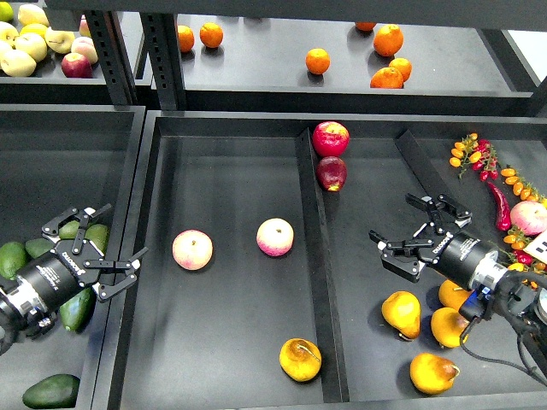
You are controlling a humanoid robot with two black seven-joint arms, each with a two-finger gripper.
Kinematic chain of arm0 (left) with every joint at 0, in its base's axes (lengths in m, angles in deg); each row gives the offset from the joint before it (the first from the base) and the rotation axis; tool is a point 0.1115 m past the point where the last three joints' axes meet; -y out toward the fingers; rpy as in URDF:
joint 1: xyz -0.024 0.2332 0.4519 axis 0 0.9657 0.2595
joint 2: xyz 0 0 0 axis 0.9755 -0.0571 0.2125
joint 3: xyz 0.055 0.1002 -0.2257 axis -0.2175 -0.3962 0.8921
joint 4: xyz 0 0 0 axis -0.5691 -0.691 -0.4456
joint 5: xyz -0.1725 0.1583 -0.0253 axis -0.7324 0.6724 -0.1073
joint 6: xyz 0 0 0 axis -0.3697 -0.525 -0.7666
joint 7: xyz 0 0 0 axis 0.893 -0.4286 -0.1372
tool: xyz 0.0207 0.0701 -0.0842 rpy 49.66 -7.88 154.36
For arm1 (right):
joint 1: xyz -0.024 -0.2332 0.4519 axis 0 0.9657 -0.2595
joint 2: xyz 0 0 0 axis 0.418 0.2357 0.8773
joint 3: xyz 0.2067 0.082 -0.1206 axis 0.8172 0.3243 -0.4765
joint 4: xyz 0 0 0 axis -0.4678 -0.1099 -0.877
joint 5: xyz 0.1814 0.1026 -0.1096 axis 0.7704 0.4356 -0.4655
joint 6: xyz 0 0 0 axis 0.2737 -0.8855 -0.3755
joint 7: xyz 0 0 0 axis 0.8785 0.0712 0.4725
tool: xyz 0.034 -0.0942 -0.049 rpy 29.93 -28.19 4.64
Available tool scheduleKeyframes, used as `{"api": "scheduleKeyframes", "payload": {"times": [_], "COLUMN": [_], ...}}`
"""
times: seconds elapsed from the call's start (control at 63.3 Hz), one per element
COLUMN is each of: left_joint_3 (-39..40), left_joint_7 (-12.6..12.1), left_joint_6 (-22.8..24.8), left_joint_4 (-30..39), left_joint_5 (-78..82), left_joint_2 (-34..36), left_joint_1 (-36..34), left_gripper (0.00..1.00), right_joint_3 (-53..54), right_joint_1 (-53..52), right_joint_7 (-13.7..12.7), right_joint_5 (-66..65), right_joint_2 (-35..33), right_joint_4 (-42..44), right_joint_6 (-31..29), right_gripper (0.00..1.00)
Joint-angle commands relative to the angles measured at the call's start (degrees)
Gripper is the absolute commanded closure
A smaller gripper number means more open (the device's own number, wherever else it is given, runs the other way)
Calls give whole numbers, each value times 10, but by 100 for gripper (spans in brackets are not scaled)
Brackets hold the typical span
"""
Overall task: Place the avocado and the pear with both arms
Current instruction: 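Move the right gripper over the yellow-orange pear in the middle bin, then lower the right gripper and close it on the yellow pear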
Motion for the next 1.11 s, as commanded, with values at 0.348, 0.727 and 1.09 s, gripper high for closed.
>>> {"api": "scheduleKeyframes", "payload": {"times": [0.348, 0.727, 1.09], "left_joint_3": [14, 8, 7], "left_joint_7": [0, 0, 0], "left_joint_6": [0, 0, 0], "left_joint_4": [17, 12, 10], "left_joint_5": [0, 0, 1], "left_joint_2": [0, 0, 0], "left_joint_1": [19, 20, 22], "left_gripper": [1, 1, 1], "right_joint_3": [-77, -99, -99], "right_joint_1": [-11, -4, 4], "right_joint_7": [0, 0, 0], "right_joint_5": [-24, -25, -26], "right_joint_2": [99, 137, 188], "right_joint_4": [53, 74, 126], "right_joint_6": [5, 6, 6], "right_gripper": [0, 0, 0]}}
